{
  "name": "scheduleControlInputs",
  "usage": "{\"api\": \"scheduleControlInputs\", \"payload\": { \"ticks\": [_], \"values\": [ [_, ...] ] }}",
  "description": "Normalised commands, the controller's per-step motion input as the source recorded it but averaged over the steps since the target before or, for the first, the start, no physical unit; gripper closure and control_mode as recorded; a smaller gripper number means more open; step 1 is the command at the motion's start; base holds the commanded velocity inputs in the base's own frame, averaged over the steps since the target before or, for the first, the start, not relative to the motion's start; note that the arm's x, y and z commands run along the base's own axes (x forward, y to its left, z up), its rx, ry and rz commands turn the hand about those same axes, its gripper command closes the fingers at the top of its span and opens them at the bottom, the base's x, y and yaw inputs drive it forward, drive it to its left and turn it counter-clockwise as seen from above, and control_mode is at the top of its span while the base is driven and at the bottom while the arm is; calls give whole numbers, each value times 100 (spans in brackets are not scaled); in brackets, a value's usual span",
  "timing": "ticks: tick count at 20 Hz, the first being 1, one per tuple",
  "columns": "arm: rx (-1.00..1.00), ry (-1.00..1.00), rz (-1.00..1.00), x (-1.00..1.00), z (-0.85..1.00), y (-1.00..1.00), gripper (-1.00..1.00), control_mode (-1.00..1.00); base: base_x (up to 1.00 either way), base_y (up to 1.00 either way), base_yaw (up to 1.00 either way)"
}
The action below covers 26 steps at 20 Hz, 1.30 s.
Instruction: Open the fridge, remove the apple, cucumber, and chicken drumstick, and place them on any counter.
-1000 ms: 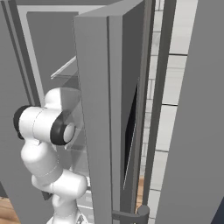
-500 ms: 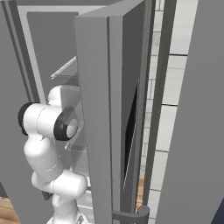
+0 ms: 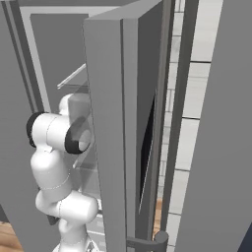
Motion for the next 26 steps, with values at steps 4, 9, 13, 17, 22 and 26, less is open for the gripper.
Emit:
{"api": "scheduleControlInputs", "payload": {
  "ticks": [4,9,13,17,22,26],
  "values": [
    [0,0,0,21,-32,-14,-100,-100,0,0,0],
    [1,0,0,3,-59,-13,100,-100,0,0,0],
    [4,1,0,-4,-92,-6,100,-100,0,0,0],
    [6,8,0,-52,-100,-5,100,-100,0,0,0],
    [1,11,0,-91,-100,0,100,-100,0,0,0],
    [0,7,0,-100,-100,5,100,-100,0,0,0]
  ]
}}
